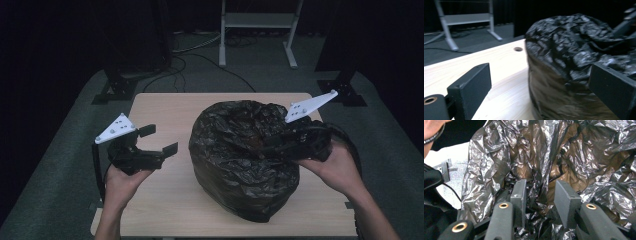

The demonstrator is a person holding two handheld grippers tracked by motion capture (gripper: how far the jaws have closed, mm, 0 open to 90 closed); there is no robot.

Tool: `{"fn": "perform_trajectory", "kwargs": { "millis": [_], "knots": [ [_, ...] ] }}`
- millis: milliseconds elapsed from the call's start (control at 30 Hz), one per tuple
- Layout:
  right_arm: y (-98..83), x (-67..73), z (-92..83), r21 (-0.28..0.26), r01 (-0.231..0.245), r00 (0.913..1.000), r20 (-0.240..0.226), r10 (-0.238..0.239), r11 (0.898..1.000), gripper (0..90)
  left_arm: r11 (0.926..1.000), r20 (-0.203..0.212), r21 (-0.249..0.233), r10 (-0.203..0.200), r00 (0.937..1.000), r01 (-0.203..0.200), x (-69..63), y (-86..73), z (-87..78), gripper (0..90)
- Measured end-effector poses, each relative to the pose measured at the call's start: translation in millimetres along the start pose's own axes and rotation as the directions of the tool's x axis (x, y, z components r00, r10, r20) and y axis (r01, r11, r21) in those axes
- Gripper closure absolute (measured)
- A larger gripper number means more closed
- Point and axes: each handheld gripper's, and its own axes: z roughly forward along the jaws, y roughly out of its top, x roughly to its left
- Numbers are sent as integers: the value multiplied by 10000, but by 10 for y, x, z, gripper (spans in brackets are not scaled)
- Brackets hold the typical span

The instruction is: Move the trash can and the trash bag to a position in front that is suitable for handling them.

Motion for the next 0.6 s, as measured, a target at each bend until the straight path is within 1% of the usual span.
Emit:
{"fn": "perform_trajectory", "kwargs": {
  "millis": [33, 67, 100, 133, 167, 200, 233, 300, 333, 367, 400, 433, 467, 500, 567, 600],
  "knots": [
    [0, 0, 0, 0, 0, 10000, 0, 0, 10000, 618, 10000, 0, 0, 0, 10000, 0, 0, 0, 0, 39],
    [-1, -3, -1, 2, 4, 10000, 11, -4, 10000, 613, 9995, 265, 130, 275, 9993, -278, -4, 45, 10, 39],
    [0, -4, -10, -36, 13, 10000, 35, -13, 10000, 613, 9989, 609, 185, 423, 9973, -435, -7, 82, 22, 40],
    [4, 0, -27, -129, 7, 10000, 9, -7, 9999, 614, 9961, 1054, 394, 749, 9916, -795, -26, 158, 56, 49],
    [4, 0, -27, -129, 7, 10000, 9, -7, 9999, 614, 9961, 1054, 394, 749, 9916, -795, -26, 158, 56, 49],
    [9, 6, -34, -144, 28, 10000, 31, -27, 9999, 615, 9930, 1317, 559, 957, 9867, -1038, -43, 206, 81, 49],
    [21, 26, -37, -141, 71, 10000, 33, -71, 9999, 622, 9847, 1795, 835, 1363, 9743, -1532, -87, 304, 141, 58],
    [31, 52, -27, -38, 169, 9998, 65, -168, 9999, 627, 9743, 2339, 961, 1768, 9561, -2037, -144, 394, 207, 65],
    [33, 66, -18, -3, 224, 9997, 96, -223, 9998, 630, 9673, 2570, 1008, 2008, 9453, -2329, -171, 435, 241, 75],
    [32, 76, -11, 41, 269, 9996, 98, -270, 9996, 637, 9603, 2824, 1029, 2218, 9333, -2594, -201, 472, 279, 101],
    [29, 86, -5, 59, 294, 9995, 100, -294, 9996, 642, 9540, 3028, 1050, 2382, 9228, -2807, -231, 508, 319, 103],
    [24, 92, 1, 55, 336, 9994, 98, -336, 9994, 642, 9491, 3195, 1062, 2499, 9140, -2966, -257, 542, 356, 105],
    [19, 97, 6, 77, 319, 9994, 89, -320, 9995, 643, 9456, 3403, 1054, 2564, 9047, -3077, -280, 571, 400, 120],
    [14, 100, 12, 82, 292, 9995, 82, -292, 9995, 643, 9403, 3597, 1108, 2640, 8950, -3219, -299, 599, 443, 123],
    [2, 103, 21, 68, 252, 9997, 31, -252, 9997, 650, 9345, 3860, 1160, 2697, 8822, -3365, -335, 639, 535, 125],
    [-4, 105, 25, 37, 251, 9997, -4, -251, 9997, 650, 9287, 3957, 1246, 2763, 8758, -3493, -354, 654, 582, 137]
  ]
}}
